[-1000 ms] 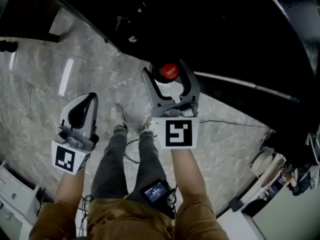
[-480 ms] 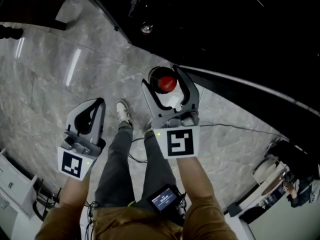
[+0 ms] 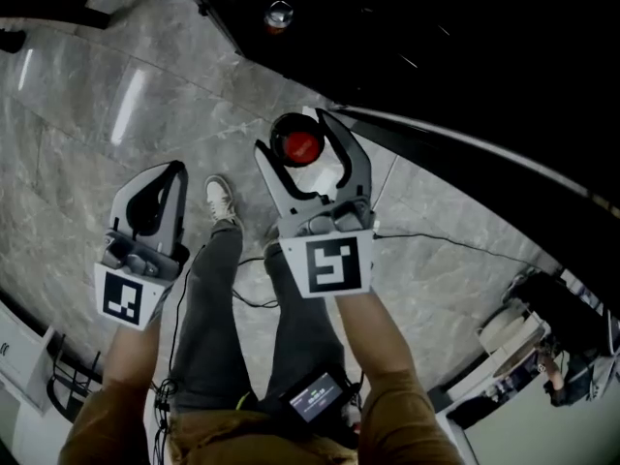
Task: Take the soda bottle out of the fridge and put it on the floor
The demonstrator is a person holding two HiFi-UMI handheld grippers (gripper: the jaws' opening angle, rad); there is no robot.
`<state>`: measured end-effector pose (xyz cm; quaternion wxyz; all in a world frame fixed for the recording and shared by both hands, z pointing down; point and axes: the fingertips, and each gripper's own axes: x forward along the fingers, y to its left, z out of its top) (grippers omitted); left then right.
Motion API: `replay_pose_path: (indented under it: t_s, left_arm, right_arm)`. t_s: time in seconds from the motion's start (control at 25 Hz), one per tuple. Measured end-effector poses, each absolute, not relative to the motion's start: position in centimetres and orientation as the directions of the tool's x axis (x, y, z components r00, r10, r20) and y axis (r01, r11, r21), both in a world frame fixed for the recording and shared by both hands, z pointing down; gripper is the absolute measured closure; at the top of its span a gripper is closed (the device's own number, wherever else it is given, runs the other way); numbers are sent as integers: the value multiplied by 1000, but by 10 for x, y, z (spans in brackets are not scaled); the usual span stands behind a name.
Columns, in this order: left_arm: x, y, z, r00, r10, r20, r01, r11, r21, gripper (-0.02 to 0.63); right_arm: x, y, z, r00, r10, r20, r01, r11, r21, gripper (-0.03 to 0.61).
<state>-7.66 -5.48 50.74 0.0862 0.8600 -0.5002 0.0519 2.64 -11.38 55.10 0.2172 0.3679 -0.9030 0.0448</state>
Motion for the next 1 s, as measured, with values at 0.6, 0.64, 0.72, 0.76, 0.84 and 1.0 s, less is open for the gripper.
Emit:
replay_pose_path:
  t_s: [0.6, 0.64, 0.72, 0.76, 0.84, 1.0]
  left_arm:
    - [-70, -73, 628, 516, -835, 193, -856, -513, 70, 612]
    - [-70, -75, 638, 517, -834, 194, -855, -515, 64, 612]
    - [-69, -76, 658, 523, -829, 198, -851, -523, 55, 612]
    - [-67, -77, 667, 527, -826, 199, -848, -528, 52, 612]
    - [-66, -79, 684, 533, -823, 197, -843, -535, 46, 612]
    - [-66, -86, 716, 534, -824, 188, -843, -536, 45, 612]
  right_arm:
    - [21, -120, 677, -694, -568, 442, -588, 802, 106, 275]
    - [20, -120, 687, -699, -561, 443, -579, 808, 109, 275]
    - [19, -119, 706, -711, -545, 444, -558, 822, 116, 275]
    - [18, -119, 715, -716, -538, 446, -549, 828, 117, 275]
    - [17, -118, 735, -721, -526, 451, -535, 836, 121, 275]
    - [16, -121, 774, -724, -514, 461, -521, 845, 124, 275]
